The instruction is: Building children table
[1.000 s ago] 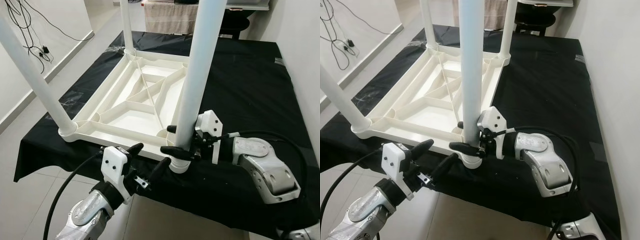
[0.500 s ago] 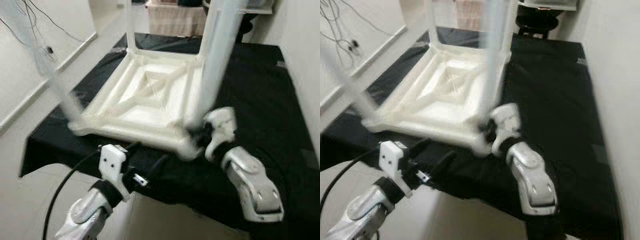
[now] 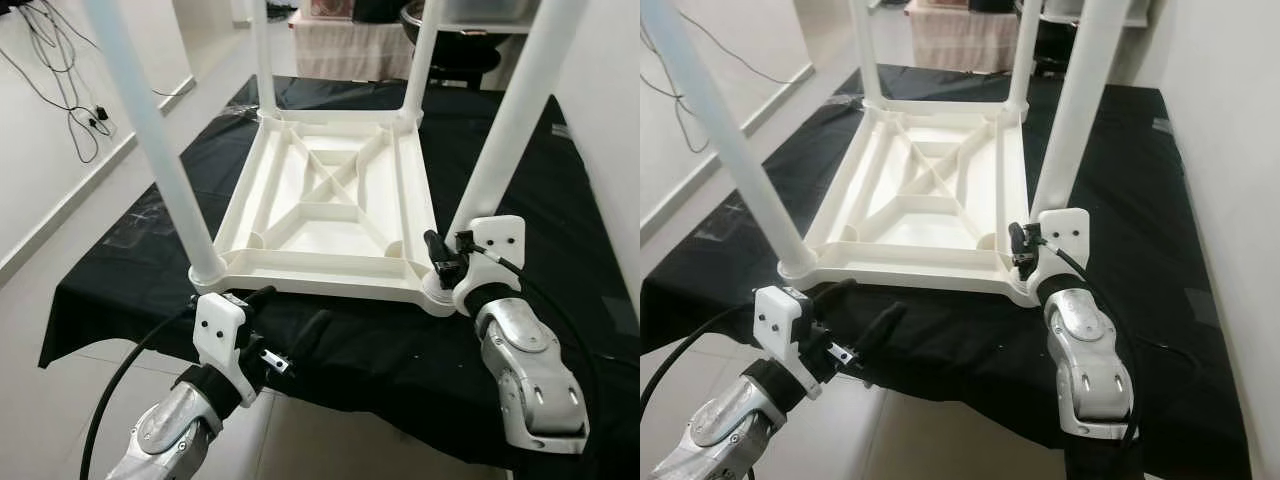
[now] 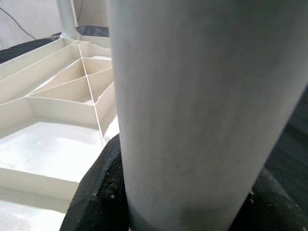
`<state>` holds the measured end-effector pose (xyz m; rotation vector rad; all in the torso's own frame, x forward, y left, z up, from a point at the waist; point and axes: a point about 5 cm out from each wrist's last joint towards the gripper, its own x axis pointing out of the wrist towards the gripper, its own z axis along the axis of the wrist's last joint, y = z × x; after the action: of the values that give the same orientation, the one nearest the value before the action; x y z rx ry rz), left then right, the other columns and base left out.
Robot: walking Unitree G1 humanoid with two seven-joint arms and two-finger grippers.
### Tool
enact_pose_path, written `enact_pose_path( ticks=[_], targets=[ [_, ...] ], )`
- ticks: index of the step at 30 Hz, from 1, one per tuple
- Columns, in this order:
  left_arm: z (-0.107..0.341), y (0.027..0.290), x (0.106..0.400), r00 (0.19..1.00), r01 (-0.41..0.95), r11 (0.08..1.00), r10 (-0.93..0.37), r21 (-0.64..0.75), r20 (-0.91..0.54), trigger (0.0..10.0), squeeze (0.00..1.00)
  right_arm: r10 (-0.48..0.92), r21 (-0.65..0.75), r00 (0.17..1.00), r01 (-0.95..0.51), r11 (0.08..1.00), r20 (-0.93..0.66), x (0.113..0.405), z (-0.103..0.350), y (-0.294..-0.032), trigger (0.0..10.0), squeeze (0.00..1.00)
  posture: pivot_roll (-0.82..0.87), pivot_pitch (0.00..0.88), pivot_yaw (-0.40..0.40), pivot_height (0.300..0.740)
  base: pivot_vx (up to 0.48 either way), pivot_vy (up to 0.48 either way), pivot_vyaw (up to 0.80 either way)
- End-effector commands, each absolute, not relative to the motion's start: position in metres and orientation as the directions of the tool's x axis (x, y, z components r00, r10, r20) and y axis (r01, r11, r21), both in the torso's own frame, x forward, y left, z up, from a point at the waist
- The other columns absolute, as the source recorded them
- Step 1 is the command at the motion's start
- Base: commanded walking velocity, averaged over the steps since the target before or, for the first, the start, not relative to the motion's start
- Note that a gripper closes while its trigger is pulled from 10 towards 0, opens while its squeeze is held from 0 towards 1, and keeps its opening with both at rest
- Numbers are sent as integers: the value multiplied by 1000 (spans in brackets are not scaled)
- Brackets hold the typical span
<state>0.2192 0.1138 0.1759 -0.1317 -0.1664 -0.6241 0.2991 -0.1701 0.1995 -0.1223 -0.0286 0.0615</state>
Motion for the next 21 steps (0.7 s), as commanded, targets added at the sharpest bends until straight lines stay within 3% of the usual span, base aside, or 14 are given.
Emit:
enact_pose_path(
  ticks=[1,2,4,6,9,12,14,15,19,21],
  targets=[
    [175,114,218,800,590,804,-570,-76,185,10000,0,172,-116,980,-184,976,-102,298,176,-151,10000,0,-1,187,15,740,0,0,0],
    [174,114,218,799,593,802,-573,-77,185,10000,0,372,-64,927,-375,925,-47,296,186,-134,10000,1000,-3,184,17,740,0,0,0],
    [174,114,218,798,594,801,-574,-78,185,10000,0,514,-63,858,-513,856,-4,292,195,-124,10000,1000,-3,184,17,740,0,0,0],
    [174,114,218,797,594,800,-574,-78,185,10000,0,570,-77,822,-567,820,8,290,199,-119,10000,1000,-3,184,17,740,0,0,0],
    [173,113,218,797,595,800,-575,-79,184,10000,0,742,-139,670,-733,666,23,280,209,-105,10000,1000,0,171,14,740,0,0,0],
    [173,113,218,797,596,799,-576,-80,183,10000,0,845,-155,535,-836,527,-12,270,211,-96,10000,1000,1,166,14,740,0,0,0],
    [173,113,218,797,596,799,-576,-80,183,10000,0,862,-154,507,-854,497,-25,268,211,-94,10000,1000,1,166,14,740,0,0,0],
    [172,112,217,795,599,797,-579,-81,182,10000,0,885,-170,465,-875,453,-38,266,211,-93,10000,0,7,161,13,740,0,0,0],
    [171,111,216,791,605,792,-586,-81,177,10000,0,930,-216,358,-918,333,-87,265,211,-92,10000,0,8,153,12,740,0,0,0],
    [170,110,215,790,606,791,-587,-81,176,10000,0,928,-234,357,-916,325,-108,274,208,-92,10000,0,12,151,7,740,0,0,0]
  ],
)
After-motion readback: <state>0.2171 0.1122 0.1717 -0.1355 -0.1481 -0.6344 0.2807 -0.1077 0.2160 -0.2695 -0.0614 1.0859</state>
